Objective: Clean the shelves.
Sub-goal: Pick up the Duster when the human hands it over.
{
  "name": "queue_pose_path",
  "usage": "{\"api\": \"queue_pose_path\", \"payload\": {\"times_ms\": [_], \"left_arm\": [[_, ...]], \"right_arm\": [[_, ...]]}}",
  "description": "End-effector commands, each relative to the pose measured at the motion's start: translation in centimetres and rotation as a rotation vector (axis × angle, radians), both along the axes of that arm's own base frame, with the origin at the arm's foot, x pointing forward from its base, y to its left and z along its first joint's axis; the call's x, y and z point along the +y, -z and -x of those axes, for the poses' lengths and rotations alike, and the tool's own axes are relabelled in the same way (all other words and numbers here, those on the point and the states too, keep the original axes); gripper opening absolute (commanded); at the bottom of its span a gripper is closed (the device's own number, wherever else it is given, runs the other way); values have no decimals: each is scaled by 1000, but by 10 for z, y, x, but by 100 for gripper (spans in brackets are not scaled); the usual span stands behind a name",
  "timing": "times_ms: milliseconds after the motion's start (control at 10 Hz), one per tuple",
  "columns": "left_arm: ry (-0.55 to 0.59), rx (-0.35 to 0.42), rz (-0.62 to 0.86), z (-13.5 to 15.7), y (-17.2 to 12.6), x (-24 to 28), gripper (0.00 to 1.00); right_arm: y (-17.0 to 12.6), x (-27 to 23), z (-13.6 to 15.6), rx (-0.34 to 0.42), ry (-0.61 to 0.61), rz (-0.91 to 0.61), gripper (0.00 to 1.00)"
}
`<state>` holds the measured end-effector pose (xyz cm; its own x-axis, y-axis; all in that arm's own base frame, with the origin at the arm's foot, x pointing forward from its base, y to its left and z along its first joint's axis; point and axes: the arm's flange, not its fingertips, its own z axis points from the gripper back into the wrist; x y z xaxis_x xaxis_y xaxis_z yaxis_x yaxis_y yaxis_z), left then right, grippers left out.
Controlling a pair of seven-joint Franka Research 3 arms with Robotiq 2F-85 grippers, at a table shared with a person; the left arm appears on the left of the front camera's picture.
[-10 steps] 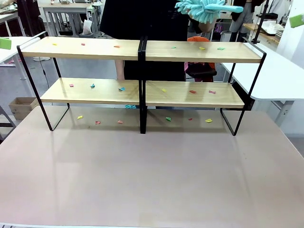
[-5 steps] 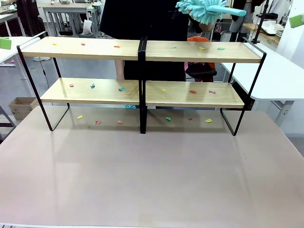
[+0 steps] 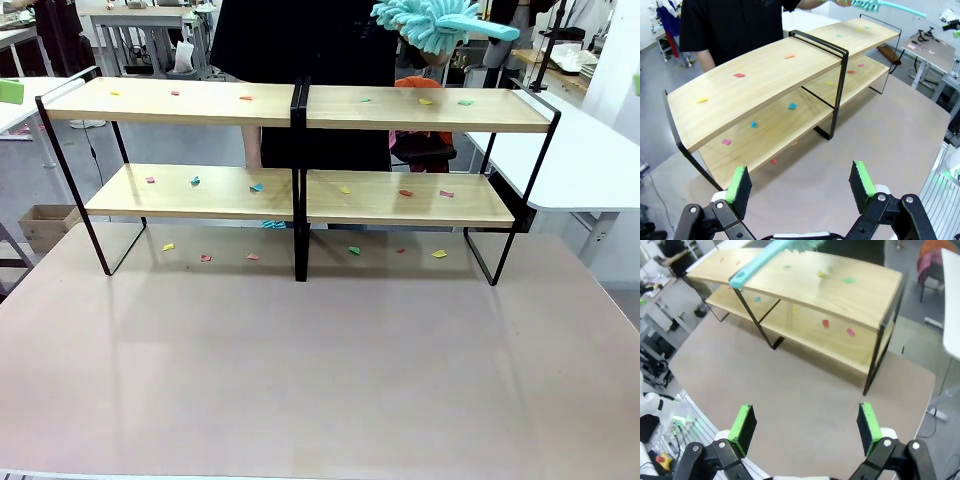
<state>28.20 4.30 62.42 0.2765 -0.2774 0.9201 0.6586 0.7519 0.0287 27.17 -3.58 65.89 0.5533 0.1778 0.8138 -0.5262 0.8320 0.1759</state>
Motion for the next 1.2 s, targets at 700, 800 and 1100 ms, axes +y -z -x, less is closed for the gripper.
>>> {"api": "queue_pose_path", "payload": {"times_ms": [700,800,1100], "left_arm": [[6,3,0,1,0,0,100],[6,3,0,1,0,0,100],[6,3,0,1,0,0,100]], "right_arm": [[8,-36,23,72,19,-102,100],[3,-31,20,54,9,-104,100],[0,-25,19,36,11,-96,100]]}}
